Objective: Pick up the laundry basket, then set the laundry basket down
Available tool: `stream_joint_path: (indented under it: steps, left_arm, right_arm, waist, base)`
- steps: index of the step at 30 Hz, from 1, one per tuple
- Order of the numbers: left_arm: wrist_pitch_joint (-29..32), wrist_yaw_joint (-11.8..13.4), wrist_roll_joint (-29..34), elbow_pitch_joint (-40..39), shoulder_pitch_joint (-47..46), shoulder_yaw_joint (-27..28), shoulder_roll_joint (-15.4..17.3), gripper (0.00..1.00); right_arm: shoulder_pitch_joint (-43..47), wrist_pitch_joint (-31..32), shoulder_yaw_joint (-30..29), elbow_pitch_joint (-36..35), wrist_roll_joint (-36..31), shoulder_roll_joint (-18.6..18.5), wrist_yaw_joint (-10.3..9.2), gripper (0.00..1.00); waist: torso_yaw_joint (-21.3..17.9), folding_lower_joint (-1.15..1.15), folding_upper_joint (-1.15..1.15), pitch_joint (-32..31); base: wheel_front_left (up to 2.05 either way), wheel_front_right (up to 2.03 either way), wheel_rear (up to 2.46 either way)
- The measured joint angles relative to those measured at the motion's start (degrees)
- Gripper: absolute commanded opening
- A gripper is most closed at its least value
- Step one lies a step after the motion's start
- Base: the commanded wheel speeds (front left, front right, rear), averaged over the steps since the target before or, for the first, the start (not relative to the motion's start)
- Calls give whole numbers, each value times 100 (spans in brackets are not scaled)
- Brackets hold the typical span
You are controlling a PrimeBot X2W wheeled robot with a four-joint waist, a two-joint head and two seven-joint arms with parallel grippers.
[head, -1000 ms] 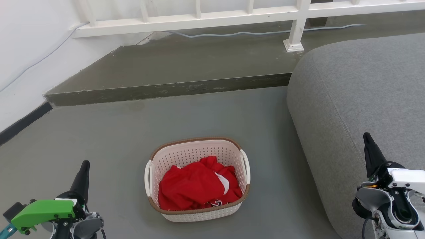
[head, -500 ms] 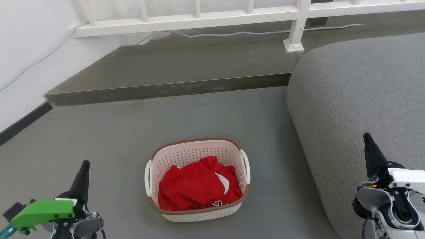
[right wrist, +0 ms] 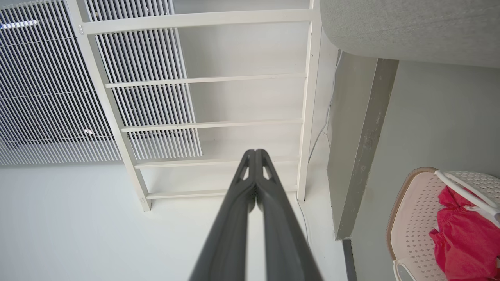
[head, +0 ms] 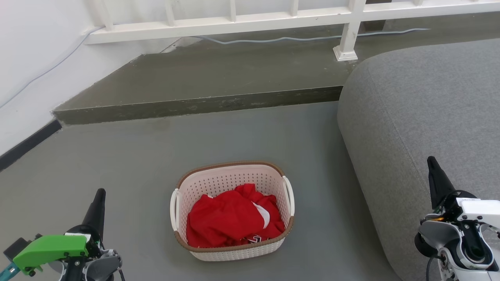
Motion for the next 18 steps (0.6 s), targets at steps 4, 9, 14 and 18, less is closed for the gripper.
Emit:
stream_joint_path:
  steps: [4, 9, 14, 18]
  left_arm:
    - [0, 0, -1, 0, 0, 0, 0, 0]
    - [0, 0, -1, 0, 0, 0, 0, 0]
    - [0, 0, -5, 0, 0, 0, 0, 0]
    - [0, 0, -5, 0, 0, 0, 0, 0]
  right_arm:
    - [0, 0, -2, 4, 0, 1, 0, 0]
    - [-1, 1, -7, 4, 0, 1, 0, 0]
    - [-1, 1, -10, 5, 0, 3, 0, 0]
    - [-1, 1, -14, 5, 0, 3, 0, 0]
  waist:
    - [0, 0, 0, 0]
    - [0, 0, 0, 0]
    - [0, 0, 0, 0]
    - [0, 0, 0, 0]
  base:
    - [0, 0, 0]
    - [0, 0, 0]
    - [0, 0, 0]
    - [0, 0, 0]
